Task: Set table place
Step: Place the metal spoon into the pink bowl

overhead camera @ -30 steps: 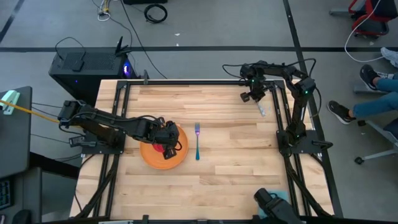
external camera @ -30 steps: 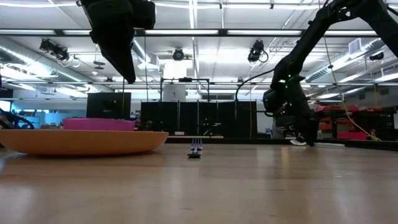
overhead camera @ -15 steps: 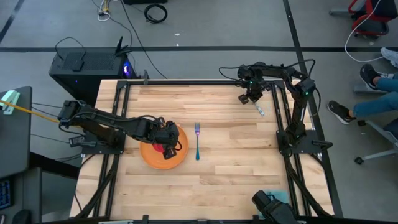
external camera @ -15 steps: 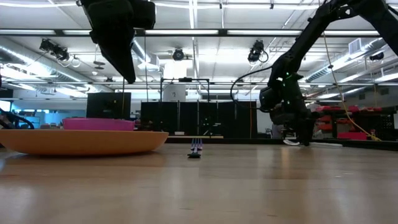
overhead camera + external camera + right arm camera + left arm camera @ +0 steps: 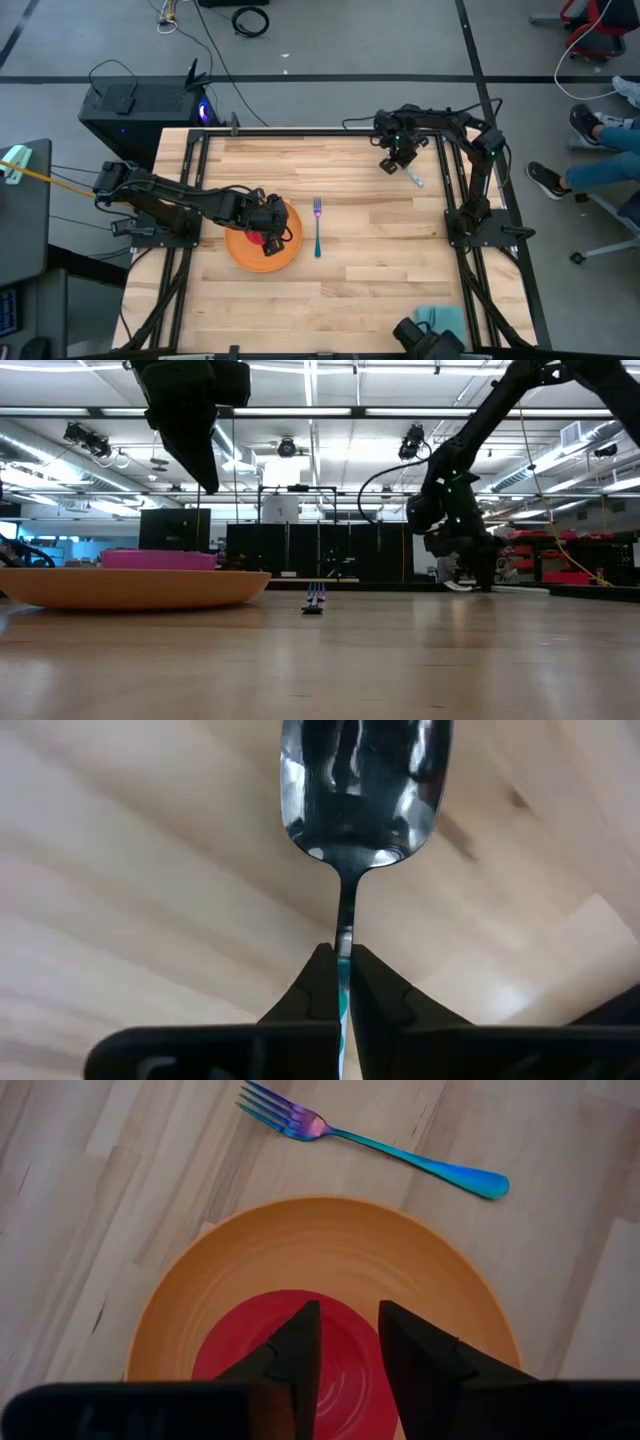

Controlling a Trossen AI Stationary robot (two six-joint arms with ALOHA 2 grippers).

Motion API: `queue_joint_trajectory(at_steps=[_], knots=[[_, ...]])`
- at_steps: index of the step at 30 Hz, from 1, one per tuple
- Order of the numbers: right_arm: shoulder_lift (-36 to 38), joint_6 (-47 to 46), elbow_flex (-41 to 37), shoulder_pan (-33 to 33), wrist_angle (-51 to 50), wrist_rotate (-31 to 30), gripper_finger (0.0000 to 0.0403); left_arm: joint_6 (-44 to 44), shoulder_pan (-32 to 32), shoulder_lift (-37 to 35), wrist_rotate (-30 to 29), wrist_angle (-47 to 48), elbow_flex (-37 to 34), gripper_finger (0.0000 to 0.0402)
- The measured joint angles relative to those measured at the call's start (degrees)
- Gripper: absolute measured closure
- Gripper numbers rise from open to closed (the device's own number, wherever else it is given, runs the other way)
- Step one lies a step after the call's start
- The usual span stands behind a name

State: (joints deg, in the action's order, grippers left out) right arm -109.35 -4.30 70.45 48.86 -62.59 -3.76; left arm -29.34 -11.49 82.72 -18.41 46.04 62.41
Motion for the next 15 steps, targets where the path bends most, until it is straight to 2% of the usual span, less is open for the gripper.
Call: queue_joint_trajectory(at_steps=[8, 15], knots=[[7.4, -0.2, 0.0, -5.6, 0.3, -0.3, 0.0394, -1.3, 0.1, 0.0, -0.1, 0.0, 0.0, 0.0287], [15.8, -0.6, 0.0, -12.2, 4.3, -0.2, 0.0394, -1.6, 0.1, 0.0, -4.5, -1.6, 0.0, 0.0289]])
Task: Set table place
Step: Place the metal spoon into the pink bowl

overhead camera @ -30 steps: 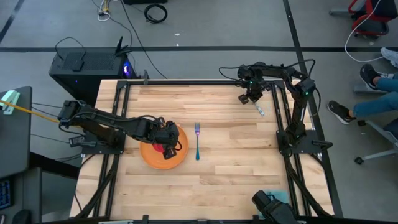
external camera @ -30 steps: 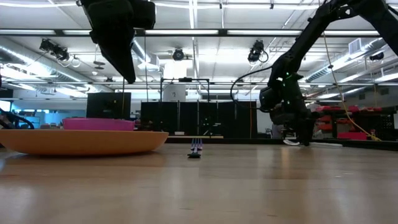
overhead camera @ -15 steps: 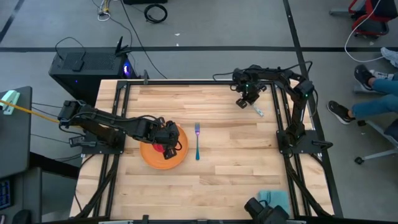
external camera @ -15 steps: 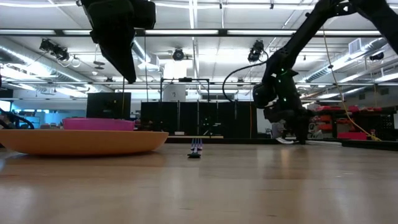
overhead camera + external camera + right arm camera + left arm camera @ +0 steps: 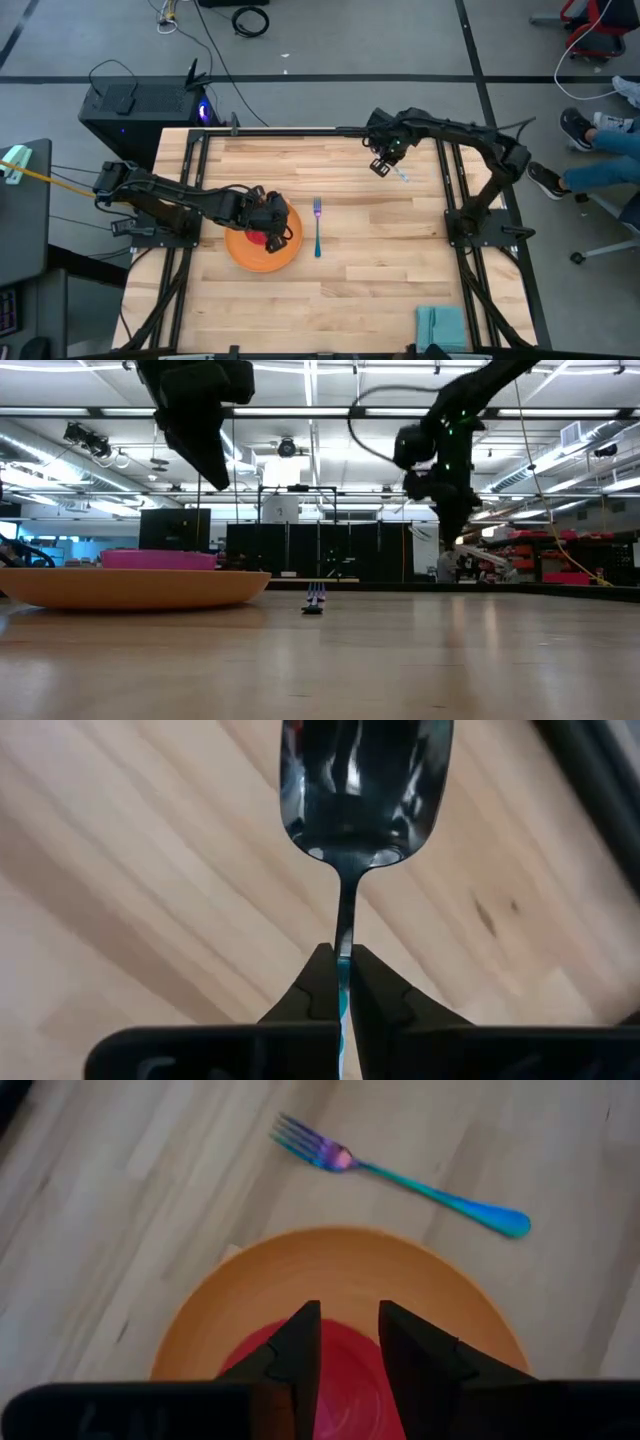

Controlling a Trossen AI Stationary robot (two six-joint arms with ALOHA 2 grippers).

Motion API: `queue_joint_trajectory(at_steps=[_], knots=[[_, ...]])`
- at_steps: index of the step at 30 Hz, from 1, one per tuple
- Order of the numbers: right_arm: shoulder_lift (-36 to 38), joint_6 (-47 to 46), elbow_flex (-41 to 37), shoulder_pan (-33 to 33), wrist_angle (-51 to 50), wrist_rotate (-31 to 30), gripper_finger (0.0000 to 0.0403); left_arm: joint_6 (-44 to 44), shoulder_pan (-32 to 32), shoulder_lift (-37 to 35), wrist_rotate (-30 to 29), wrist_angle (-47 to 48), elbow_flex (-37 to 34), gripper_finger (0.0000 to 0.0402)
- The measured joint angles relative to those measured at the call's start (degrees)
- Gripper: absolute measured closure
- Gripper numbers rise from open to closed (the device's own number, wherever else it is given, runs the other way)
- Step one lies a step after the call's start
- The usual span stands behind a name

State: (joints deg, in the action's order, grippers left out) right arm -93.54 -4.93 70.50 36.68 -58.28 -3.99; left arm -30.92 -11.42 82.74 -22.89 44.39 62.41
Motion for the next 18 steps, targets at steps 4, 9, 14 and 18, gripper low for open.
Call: queue_joint_trajectory(at_steps=[4, 9, 14, 18], knots=[[3.4, -0.8, 0.0, -3.3, 2.3, -0.5, 0.0394, 0.3, 0.0, 0.0, -1.0, -1.9, 0.0, 0.0285], [5.6, -2.5, 0.4, -7.3, 4.8, -2.4, 0.0394, 0.3, 0.0, 0.0, -1.1, -3.1, 0.0, 0.0284], [5.3, -2.6, 5.8, -11.9, 3.5, -2.4, 0.0394, 0.0, 0.0, 0.0, -1.1, -3.1, 0.0, 0.029], [3.6, -2.1, 12.0, -15.5, 3.0, -2.4, 0.0394, 0.0, 0.0, 0.0, -1.1, -3.1, 0.0, 0.029]])
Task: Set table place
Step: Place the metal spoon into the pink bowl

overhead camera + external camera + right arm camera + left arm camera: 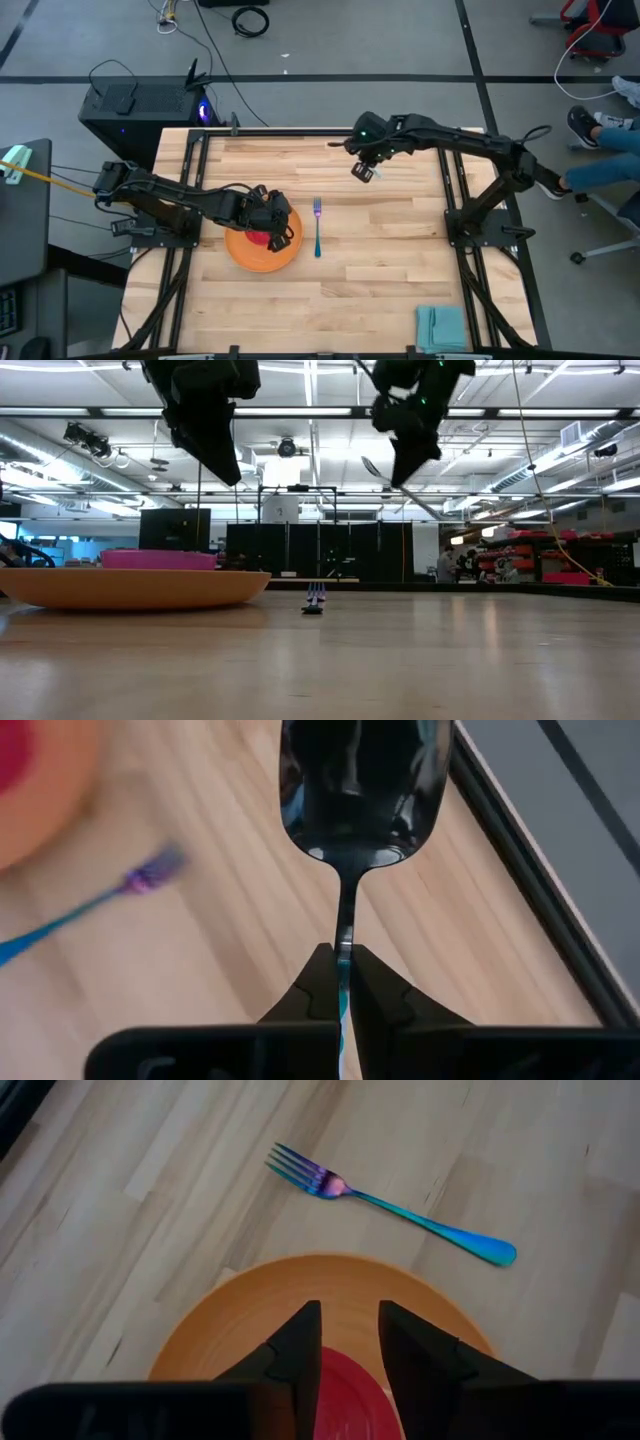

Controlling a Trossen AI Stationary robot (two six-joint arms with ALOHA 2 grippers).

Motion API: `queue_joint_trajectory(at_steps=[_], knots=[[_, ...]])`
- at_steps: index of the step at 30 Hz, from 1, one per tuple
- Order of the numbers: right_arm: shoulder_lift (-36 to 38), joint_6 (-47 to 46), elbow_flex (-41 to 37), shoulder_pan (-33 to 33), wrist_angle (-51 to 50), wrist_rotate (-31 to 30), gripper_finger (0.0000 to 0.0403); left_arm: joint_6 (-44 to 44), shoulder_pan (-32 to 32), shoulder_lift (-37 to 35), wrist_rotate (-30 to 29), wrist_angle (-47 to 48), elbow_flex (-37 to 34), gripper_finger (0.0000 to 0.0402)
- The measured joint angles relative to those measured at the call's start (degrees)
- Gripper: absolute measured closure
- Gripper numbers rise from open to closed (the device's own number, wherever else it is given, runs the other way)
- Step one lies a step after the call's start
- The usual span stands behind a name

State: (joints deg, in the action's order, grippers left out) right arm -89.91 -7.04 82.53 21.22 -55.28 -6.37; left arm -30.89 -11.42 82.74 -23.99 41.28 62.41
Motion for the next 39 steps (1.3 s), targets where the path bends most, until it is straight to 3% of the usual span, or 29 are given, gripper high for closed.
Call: queue_joint_trajectory(at_steps=[3, 8, 11, 18, 30, 39], knots=[[-1.6, 1.8, 3.8, -2.3, -0.6, 0.6, 0.0394, -0.9, 0.0, 0.0, -2.6, -0.3, 0.0, 0.0287], [-2.3, 3.5, 6.1, -4.9, 1.3, 0.7, 0.0394, -4.7, -0.1, 0.5, -17.9, -2.6, 0.0, 0.0285], [-1.5, 2.9, 6.2, -5.3, 3.7, 0.7, 0.0394, -4.3, 0.0, 1.0, -22.2, -5.6, 0.0, 0.029], [-0.2, 3.1, 6.2, -5.2, 6.5, 0.7, 0.0394, 8.7, 0.3, 4.2, -25.3, -23.1, 0.0, 0.0305], [1.5, 4.5, 6.2, -5.1, 7.9, 0.7, 0.0394, 29.0, 3.3, 14.9, -25.5, -50.5, 0.0, 0.0335], [1.6, 5.7, 6.2, -5.1, 7.7, 0.7, 0.0394, 39.0, 0.9, 19.5, -26.5, -60.8, -0.4, 0.034]])
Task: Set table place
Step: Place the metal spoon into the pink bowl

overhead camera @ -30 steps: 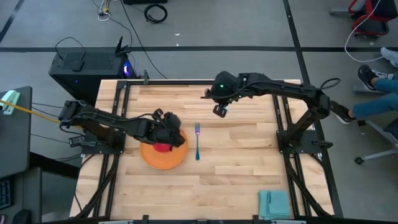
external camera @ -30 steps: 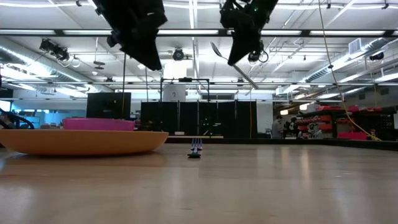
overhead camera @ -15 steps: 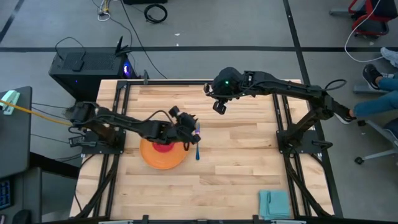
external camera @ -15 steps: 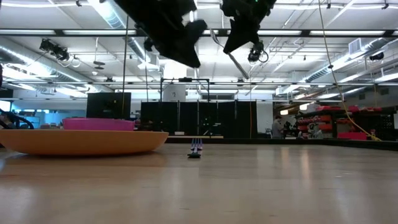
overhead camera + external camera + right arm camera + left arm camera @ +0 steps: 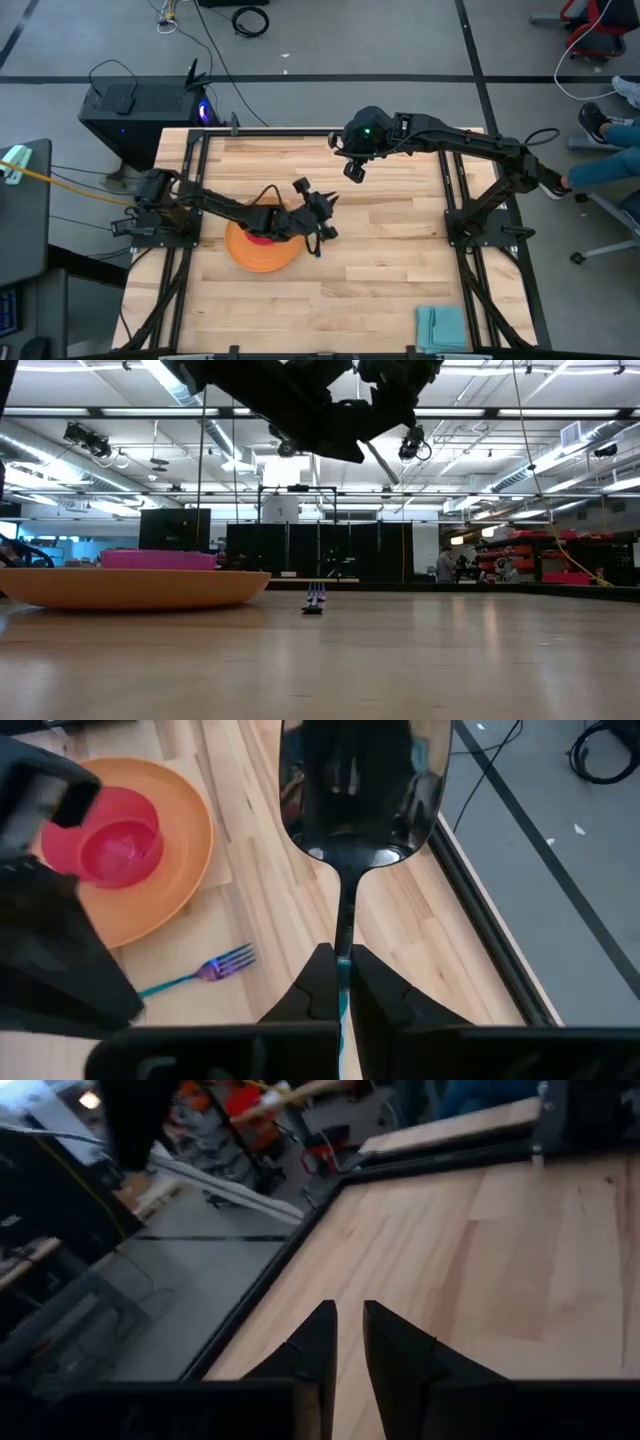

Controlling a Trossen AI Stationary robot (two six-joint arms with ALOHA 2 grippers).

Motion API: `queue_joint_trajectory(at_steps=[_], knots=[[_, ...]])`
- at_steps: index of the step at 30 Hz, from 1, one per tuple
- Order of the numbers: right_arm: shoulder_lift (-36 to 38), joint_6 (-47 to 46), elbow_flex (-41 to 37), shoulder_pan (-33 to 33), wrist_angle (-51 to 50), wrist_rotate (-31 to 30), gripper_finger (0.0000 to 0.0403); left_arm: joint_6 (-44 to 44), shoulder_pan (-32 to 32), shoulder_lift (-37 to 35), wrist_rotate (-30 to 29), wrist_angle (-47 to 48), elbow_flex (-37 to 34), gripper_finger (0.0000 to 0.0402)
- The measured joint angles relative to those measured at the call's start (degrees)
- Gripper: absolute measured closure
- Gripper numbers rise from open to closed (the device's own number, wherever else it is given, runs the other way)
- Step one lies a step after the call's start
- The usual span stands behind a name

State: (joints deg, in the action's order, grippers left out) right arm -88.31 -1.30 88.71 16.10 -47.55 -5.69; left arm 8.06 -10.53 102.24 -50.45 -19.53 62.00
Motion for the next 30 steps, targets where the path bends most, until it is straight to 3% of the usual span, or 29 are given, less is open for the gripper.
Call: queue_joint_trajectory(at_steps=[6, 9, 11, 18, 24, 30], knots=[[0.0, 0.0, 0.0, 0.0, -0.4, 0.0, 0.0394, 2.8, -3.2, -1.8, -11.1, -21.7, -12.2, 0.0331], [0.0, -0.2, 0.0, 0.0, -0.5, 0.0, 0.0394, 5.2, -3.6, -3.0, -10.2, -38.0, -18.5, 0.0329], [0.0, -0.4, 0.0, 0.0, -0.2, 0.0, 0.0394, 5.7, -3.2, -3.0, -7.6, -44.0, -20.9, 0.033], [0.0, -0.4, 0.0, -0.2, 3.3, 0.0, 0.0394, -0.4, -0.2, -3.0, 0.1, -44.7, -22.5, 0.0338], [0.0, -0.4, 0.0, -0.2, 5.4, 0.0, 0.0394, -4.5, 3.8, -2.9, 1.0, -44.2, -22.5, 0.0334], [0.0, -0.2, 0.0, -0.2, 6.0, 0.0, 0.0394, -8.6, 7.8, -2.9, 12.8, -44.0, -22.6, 0.0299]])
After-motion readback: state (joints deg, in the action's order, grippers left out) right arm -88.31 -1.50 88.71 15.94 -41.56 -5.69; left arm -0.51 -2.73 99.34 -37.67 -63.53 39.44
